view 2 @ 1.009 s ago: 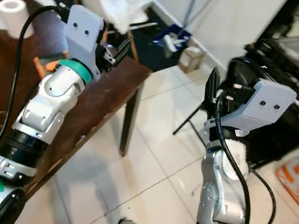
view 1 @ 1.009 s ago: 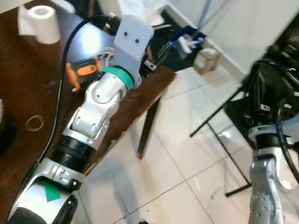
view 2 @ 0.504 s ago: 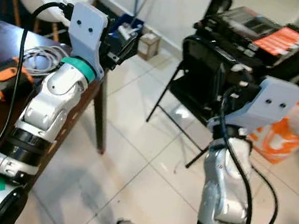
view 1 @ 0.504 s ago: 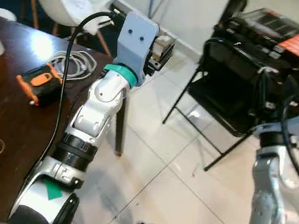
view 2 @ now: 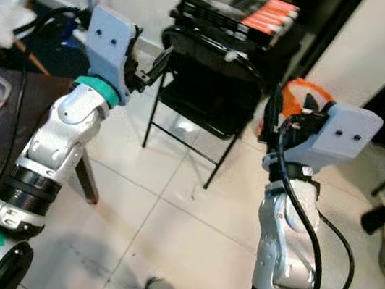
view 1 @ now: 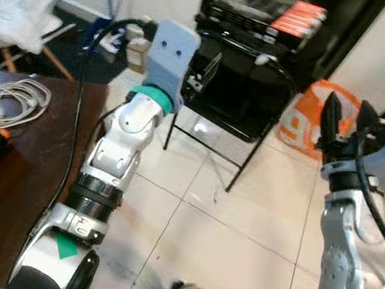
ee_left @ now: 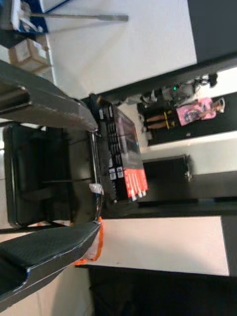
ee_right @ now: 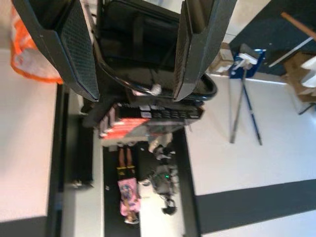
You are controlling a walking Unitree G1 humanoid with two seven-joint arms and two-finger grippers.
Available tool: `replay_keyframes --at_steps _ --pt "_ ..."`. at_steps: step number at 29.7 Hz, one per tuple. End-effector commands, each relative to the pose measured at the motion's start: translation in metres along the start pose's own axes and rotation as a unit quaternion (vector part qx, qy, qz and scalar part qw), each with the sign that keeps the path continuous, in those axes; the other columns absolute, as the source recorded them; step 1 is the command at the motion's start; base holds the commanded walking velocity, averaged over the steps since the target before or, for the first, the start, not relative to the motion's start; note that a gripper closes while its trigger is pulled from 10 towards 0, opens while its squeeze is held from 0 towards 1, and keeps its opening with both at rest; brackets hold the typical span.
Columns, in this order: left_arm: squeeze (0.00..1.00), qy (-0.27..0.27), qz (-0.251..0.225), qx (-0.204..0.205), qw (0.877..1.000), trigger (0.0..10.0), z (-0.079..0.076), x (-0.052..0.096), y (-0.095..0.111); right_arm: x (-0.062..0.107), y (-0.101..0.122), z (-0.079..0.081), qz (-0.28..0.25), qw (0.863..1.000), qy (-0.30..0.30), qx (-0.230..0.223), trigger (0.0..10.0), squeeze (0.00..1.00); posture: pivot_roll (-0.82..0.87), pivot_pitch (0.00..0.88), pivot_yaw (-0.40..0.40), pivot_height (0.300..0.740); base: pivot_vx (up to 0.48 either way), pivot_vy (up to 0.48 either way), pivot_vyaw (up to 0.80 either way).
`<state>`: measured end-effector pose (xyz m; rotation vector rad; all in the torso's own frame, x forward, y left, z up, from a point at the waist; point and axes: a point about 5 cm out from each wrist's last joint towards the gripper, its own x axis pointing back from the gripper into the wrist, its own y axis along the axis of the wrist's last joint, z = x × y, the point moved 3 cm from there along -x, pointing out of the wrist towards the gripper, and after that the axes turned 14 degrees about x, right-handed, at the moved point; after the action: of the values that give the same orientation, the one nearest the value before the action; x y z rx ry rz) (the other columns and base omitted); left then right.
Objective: Setting the table
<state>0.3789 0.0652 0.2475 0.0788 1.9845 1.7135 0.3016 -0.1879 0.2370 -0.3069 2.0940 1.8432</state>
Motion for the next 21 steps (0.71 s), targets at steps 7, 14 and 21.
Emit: replay_keyframes --at_steps 7,14,21 --pt "0.00 -0.005 0.007 0.002 1.000 10.0 -0.0043 -0.0002 -0.0044 0.0017 -0.0028 -0.0038 0.006 1.000 -0.005 0.000 10.0 0.00 -0.02 0.000 0.065 0.740 0.000 0.000 -0.80" --pt "0.00 -0.005 0.007 0.002 1.000 10.0 -0.0045 -0.0002 -0.0048 0.0018 -0.0031 -0.0039 0.007 1.000 -0.005 0.002 10.0 0.00 -0.02 0.000 0.063 0.740 0.000 0.000 -0.80" --pt "0.00 -0.005 0.006 0.003 1.000 10.0 -0.0050 -0.0008 -0.0049 0.0015 -0.0029 -0.0042 0.006 1.000 -0.004 0.003 10.0 0.00 -0.02 0.000 0.062 0.740 0.000 0.000 -0.80"
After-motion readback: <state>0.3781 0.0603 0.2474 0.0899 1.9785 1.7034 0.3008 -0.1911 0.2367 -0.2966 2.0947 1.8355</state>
